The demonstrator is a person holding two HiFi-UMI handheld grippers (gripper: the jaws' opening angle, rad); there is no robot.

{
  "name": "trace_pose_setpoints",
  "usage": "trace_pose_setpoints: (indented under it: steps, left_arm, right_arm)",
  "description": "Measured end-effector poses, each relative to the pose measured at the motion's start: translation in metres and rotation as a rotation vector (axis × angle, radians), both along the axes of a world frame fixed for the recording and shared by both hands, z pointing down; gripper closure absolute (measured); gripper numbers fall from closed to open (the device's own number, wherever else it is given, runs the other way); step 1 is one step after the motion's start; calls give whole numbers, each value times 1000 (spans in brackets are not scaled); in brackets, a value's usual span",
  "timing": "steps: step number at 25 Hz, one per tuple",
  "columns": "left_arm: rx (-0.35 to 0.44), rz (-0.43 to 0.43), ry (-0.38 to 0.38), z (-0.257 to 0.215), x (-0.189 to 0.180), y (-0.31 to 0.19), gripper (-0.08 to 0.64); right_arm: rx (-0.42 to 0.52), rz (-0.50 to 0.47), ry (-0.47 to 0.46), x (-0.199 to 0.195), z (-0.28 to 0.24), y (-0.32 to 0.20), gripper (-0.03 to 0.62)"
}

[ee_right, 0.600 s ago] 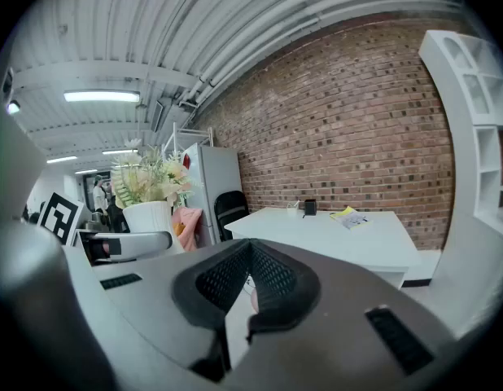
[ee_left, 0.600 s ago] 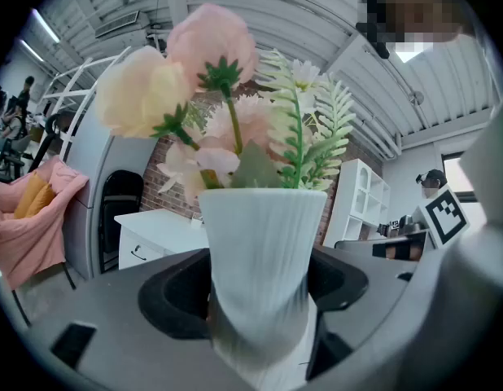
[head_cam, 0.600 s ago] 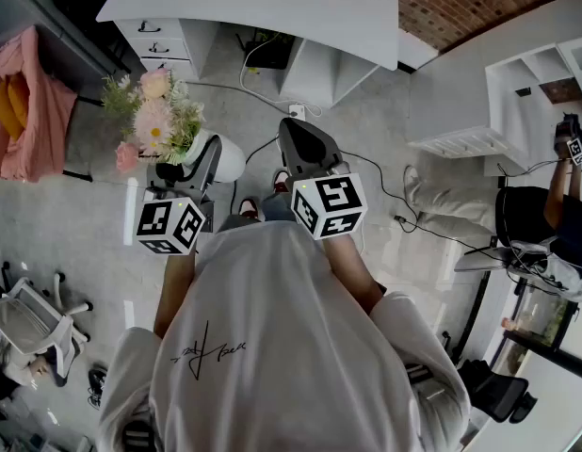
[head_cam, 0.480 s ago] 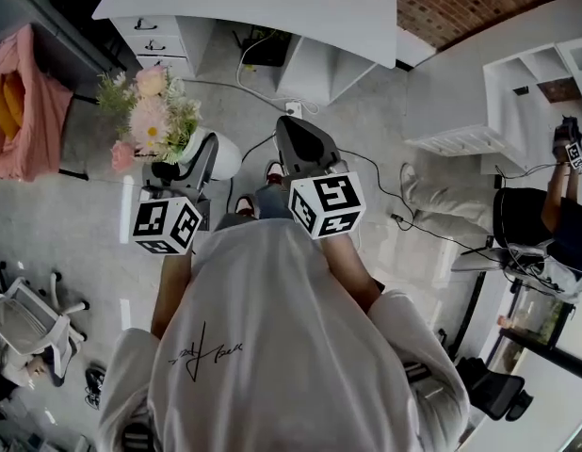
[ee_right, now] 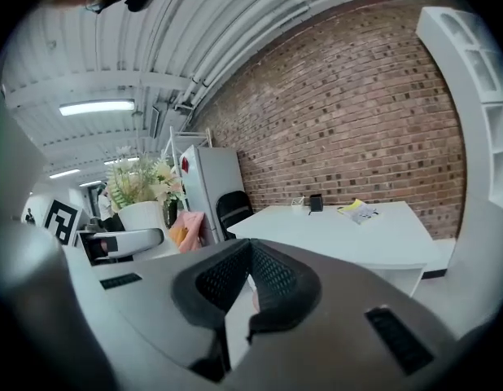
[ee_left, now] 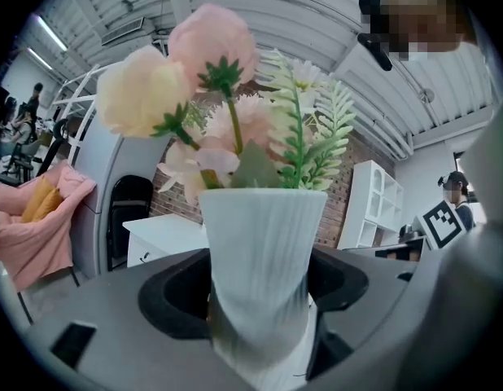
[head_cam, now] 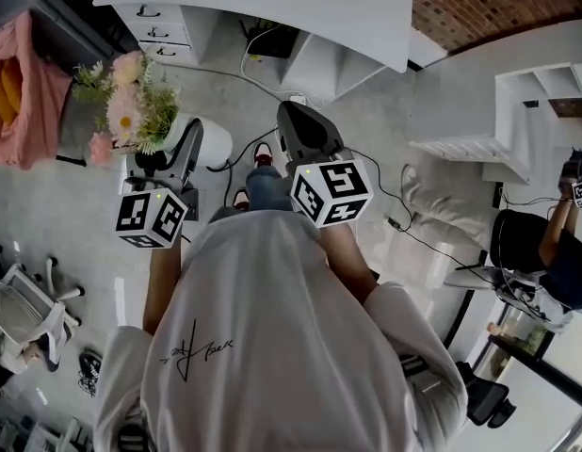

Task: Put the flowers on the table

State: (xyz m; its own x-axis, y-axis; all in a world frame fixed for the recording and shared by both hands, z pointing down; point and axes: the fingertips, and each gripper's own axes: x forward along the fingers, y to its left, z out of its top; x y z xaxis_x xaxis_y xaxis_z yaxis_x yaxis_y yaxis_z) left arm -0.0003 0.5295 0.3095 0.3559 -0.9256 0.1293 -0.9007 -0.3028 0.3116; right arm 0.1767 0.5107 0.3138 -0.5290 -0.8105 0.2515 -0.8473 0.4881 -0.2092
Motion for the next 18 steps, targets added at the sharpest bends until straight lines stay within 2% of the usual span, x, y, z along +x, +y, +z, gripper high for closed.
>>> trace_pose_setpoints:
  steps: [4, 14, 18]
  left_arm:
    - [-20, -21, 9, 0, -4, -20, 218]
    - [-34, -10, 47, 2, 4, -89, 218]
    - [-17, -68, 40, -2, 5, -116, 218]
  right_arm:
    - [-25, -9, -32, 0, 1, -29, 569]
    - [-49, -77, -29, -4, 7, -101, 568]
    - [-47, -109, -23, 1, 5, -130, 568]
